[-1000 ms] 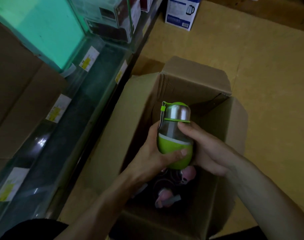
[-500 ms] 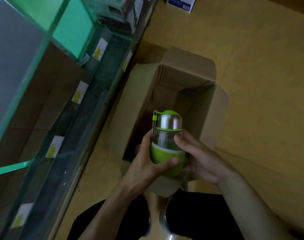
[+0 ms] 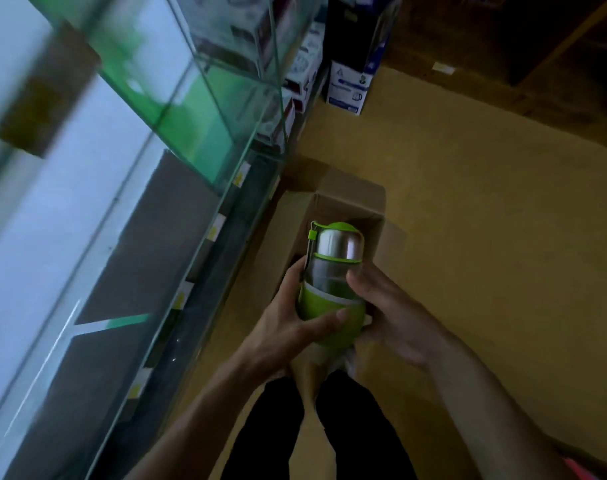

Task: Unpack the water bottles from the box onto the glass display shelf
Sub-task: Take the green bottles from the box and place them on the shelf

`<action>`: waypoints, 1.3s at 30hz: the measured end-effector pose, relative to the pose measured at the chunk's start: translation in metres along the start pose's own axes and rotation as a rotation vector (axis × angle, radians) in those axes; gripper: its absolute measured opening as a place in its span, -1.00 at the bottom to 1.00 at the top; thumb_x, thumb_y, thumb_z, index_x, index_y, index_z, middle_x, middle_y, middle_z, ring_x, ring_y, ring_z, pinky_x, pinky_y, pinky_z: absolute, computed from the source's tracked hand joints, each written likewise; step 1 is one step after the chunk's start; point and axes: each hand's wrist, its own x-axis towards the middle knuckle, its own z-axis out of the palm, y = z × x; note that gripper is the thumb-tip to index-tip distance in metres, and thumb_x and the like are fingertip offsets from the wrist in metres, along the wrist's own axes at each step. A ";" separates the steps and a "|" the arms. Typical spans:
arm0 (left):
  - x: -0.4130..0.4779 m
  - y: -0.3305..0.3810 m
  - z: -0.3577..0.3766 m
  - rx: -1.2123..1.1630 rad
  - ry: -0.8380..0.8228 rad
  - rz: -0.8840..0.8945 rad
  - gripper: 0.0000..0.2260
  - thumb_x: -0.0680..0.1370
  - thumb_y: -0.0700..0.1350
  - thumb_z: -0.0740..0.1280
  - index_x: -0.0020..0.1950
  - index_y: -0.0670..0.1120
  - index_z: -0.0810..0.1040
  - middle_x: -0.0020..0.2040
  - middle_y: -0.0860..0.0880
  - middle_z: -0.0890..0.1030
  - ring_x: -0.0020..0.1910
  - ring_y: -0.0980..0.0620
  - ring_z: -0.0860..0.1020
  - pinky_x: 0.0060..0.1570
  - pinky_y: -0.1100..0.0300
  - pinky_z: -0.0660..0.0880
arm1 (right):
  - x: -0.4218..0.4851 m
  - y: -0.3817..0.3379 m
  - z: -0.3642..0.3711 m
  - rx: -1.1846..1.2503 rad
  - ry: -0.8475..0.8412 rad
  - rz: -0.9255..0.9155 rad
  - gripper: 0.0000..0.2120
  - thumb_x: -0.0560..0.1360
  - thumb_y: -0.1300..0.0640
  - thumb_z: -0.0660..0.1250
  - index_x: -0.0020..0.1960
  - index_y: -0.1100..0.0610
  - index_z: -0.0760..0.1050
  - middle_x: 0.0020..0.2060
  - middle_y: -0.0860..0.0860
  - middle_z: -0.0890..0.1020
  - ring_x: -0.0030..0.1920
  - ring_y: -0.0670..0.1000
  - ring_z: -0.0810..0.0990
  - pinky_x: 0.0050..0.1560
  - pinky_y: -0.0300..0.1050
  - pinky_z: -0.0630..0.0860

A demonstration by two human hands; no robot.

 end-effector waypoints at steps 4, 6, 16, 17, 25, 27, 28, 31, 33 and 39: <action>-0.044 0.059 0.008 0.006 -0.015 0.049 -0.29 0.48 -0.06 0.53 0.53 0.14 0.25 0.19 0.13 0.65 0.18 0.06 0.65 0.07 0.14 0.62 | -0.056 -0.047 0.031 -0.073 0.002 -0.048 -0.58 0.56 -0.11 0.30 0.41 -0.21 0.47 0.25 -0.12 0.68 0.23 -0.02 0.67 0.00 0.06 0.68; -0.067 0.084 0.014 0.005 -0.009 0.081 -0.32 0.49 -0.04 0.52 0.52 0.15 0.26 0.21 0.10 0.64 0.18 0.06 0.65 0.08 0.13 0.62 | -0.082 -0.065 0.044 -0.129 0.009 -0.080 -0.57 0.54 -0.15 0.31 0.41 -0.25 0.46 0.27 -0.17 0.66 0.27 -0.03 0.65 0.08 0.12 0.67; -0.151 0.168 0.028 0.095 0.022 0.292 -0.31 0.43 0.11 0.50 0.50 0.17 0.29 0.25 0.02 0.62 0.18 -0.02 0.65 0.10 -0.06 0.64 | -0.178 -0.127 0.105 -0.254 0.036 -0.226 -0.42 0.48 -0.25 0.36 0.47 -0.18 0.41 0.33 -0.10 0.62 0.30 0.03 0.63 0.24 0.26 0.61; -0.158 0.178 0.027 0.119 0.019 0.320 -0.31 0.44 0.10 0.49 0.51 0.14 0.28 0.26 0.02 0.62 0.20 -0.02 0.64 0.13 -0.09 0.62 | -0.187 -0.134 0.112 -0.258 0.034 -0.255 -0.43 0.47 -0.24 0.36 0.45 -0.17 0.43 0.31 -0.10 0.63 0.28 0.02 0.64 0.21 0.20 0.64; -0.207 0.239 0.022 0.197 0.053 0.556 -0.45 0.54 -0.04 0.47 0.47 0.16 0.33 0.27 0.16 0.62 0.24 0.14 0.60 0.14 0.16 0.59 | -0.244 -0.174 0.165 -0.344 0.013 -0.507 -0.57 0.54 -0.16 0.30 0.41 -0.26 0.45 0.24 -0.20 0.67 0.19 -0.10 0.68 0.08 0.01 0.68; -0.216 0.253 0.020 0.207 0.073 0.603 -0.46 0.51 -0.03 0.49 0.40 0.24 0.35 0.21 0.28 0.63 0.20 0.23 0.61 0.07 0.25 0.58 | -0.256 -0.183 0.177 -0.343 0.012 -0.557 -0.61 0.61 -0.09 0.28 0.43 -0.20 0.45 0.24 -0.16 0.68 0.19 -0.09 0.69 0.02 -0.06 0.69; -0.221 0.260 0.018 0.217 0.086 0.629 -0.45 0.50 -0.03 0.50 0.40 0.23 0.36 0.21 0.28 0.63 0.21 0.23 0.60 0.09 0.24 0.58 | -0.261 -0.187 0.182 -0.349 0.014 -0.584 -0.63 0.63 -0.05 0.27 0.43 -0.17 0.46 0.24 -0.14 0.68 0.19 -0.08 0.69 0.02 -0.06 0.69; -0.238 0.279 0.014 0.246 0.106 0.708 -0.38 0.50 -0.02 0.49 0.50 0.14 0.32 0.31 0.17 0.60 0.27 0.17 0.58 0.15 0.18 0.57 | -0.276 -0.199 0.198 -0.410 0.016 -0.673 -0.61 0.61 -0.10 0.28 0.44 -0.20 0.45 0.24 -0.12 0.68 0.20 -0.06 0.68 0.12 0.03 0.68; -0.250 0.293 0.010 0.253 0.103 0.767 -0.39 0.48 0.00 0.48 0.48 0.20 0.32 0.32 0.18 0.59 0.28 0.18 0.57 0.14 0.21 0.58 | -0.286 -0.207 0.210 -0.432 0.010 -0.722 -0.54 0.54 -0.18 0.32 0.43 -0.25 0.44 0.24 -0.14 0.67 0.20 -0.08 0.68 0.09 0.02 0.67; -0.277 0.330 0.005 0.240 0.100 0.865 -0.40 0.50 -0.04 0.50 0.48 0.15 0.34 0.31 0.12 0.61 0.29 0.11 0.58 0.17 0.10 0.60 | -0.309 -0.234 0.238 -0.451 -0.026 -0.855 -0.57 0.53 -0.16 0.33 0.39 -0.28 0.47 0.21 -0.21 0.67 0.15 -0.16 0.69 0.03 -0.10 0.69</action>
